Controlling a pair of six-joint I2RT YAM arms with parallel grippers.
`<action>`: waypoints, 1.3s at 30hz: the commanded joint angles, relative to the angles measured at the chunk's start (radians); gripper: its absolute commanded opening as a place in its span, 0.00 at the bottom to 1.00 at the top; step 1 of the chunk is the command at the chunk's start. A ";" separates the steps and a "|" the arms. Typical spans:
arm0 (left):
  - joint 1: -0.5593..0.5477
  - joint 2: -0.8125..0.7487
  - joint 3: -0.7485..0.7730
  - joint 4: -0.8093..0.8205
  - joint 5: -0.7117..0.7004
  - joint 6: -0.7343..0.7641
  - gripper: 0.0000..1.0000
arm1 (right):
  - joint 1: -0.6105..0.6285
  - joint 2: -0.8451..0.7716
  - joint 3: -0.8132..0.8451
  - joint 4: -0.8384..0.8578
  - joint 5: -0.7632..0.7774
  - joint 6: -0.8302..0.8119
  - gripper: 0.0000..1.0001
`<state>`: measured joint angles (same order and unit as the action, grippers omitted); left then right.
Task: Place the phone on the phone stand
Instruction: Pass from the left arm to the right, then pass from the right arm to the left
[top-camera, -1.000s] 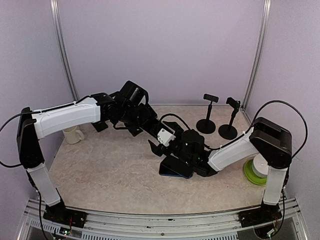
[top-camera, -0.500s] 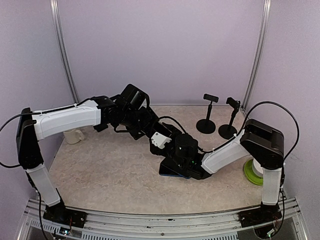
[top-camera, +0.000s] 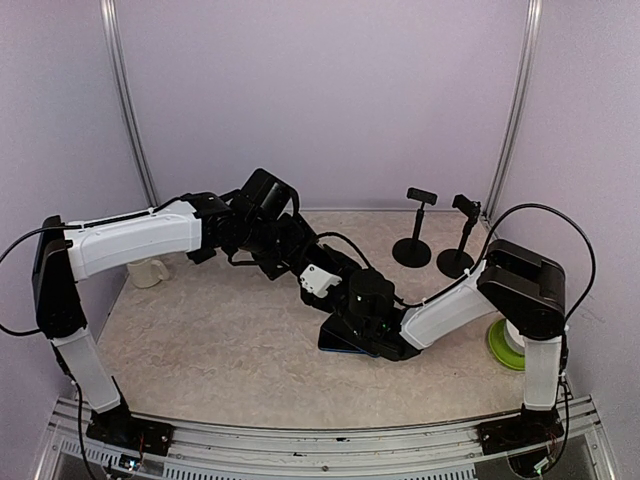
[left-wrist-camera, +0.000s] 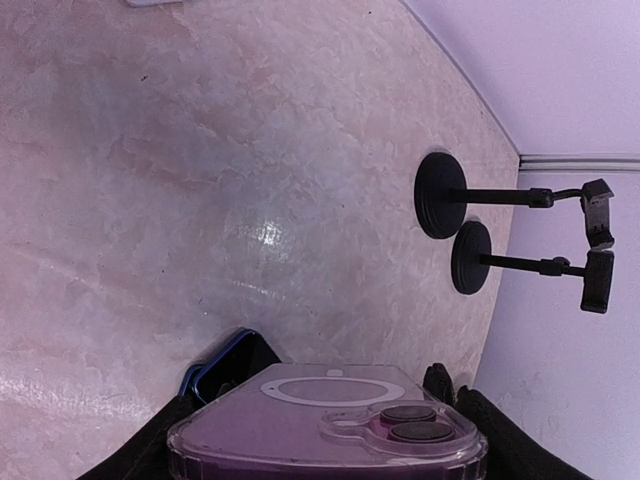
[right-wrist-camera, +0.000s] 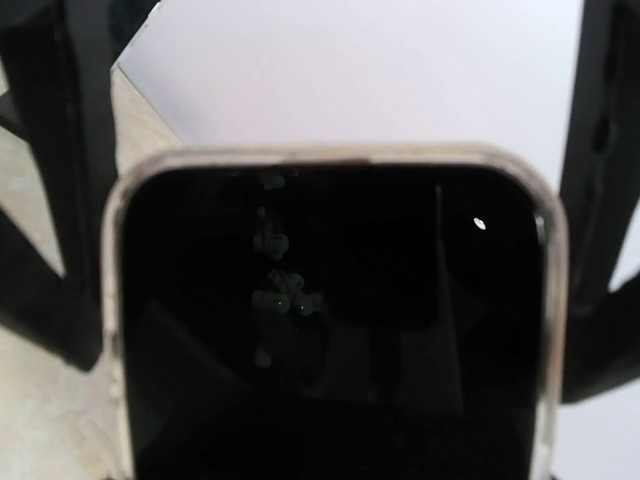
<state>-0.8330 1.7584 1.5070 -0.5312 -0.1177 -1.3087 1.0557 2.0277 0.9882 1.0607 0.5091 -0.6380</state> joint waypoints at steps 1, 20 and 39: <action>-0.008 -0.042 -0.004 0.085 0.024 -0.018 0.41 | 0.017 0.017 0.008 0.020 -0.002 -0.001 0.53; 0.113 -0.319 -0.265 0.356 0.072 0.060 0.99 | 0.017 -0.122 -0.122 0.053 -0.088 0.103 0.49; 0.038 -0.463 -0.568 0.795 0.127 0.580 0.99 | -0.053 -0.565 -0.239 -0.110 -0.330 0.631 0.49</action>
<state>-0.7486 1.2797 0.8909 0.1947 -0.0044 -0.9195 1.0447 1.5478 0.7666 0.9569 0.2531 -0.1944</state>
